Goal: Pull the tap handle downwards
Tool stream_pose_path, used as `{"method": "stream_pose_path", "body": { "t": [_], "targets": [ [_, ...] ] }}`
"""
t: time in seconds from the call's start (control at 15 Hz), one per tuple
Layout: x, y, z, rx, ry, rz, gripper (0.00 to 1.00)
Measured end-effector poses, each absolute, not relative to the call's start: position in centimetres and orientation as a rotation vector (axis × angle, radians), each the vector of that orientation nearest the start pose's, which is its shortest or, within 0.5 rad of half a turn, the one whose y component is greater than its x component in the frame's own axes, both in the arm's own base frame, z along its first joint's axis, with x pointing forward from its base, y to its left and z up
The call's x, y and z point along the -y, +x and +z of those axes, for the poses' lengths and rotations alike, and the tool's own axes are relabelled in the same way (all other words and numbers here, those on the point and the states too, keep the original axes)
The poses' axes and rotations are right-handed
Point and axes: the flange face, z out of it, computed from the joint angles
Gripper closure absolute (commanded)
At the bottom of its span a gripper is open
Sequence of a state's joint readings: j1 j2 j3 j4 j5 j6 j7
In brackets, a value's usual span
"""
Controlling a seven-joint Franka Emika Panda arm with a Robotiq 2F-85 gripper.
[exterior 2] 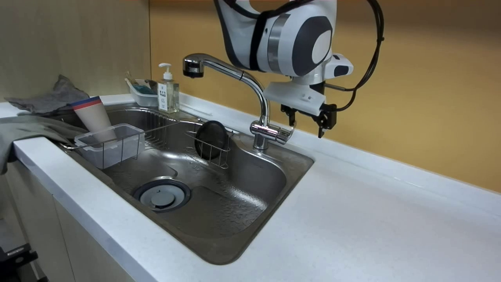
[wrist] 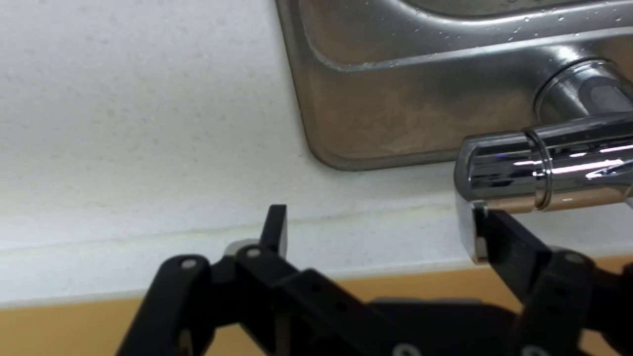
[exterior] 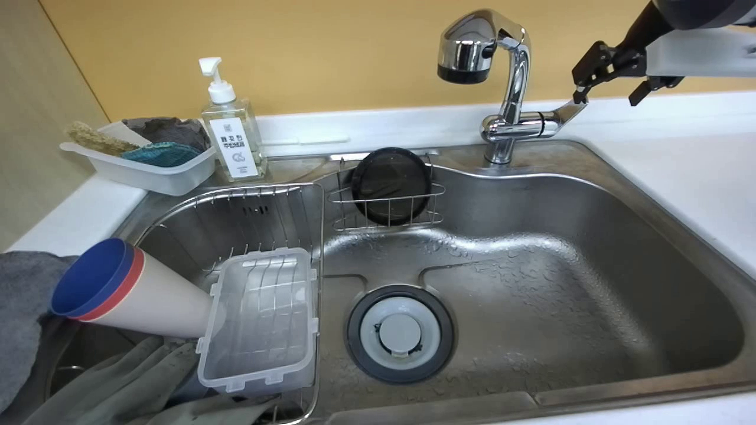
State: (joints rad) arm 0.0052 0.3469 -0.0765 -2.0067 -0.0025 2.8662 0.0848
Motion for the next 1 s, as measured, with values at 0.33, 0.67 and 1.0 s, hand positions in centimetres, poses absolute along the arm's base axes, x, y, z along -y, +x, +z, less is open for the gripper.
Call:
{"method": "stream_pose_path", "body": {
  "t": [0.33, 0.67, 1.0],
  "targets": [
    [6.1, 64.2, 33.2, -0.264, -3.074, -0.799, 0.00],
    [5.9, 64.3, 33.3, -0.267, -3.072, -0.804, 0.00],
    [8.6, 64.3, 35.7, -0.323, -3.093, -0.877, 0.00]
  ]
}}
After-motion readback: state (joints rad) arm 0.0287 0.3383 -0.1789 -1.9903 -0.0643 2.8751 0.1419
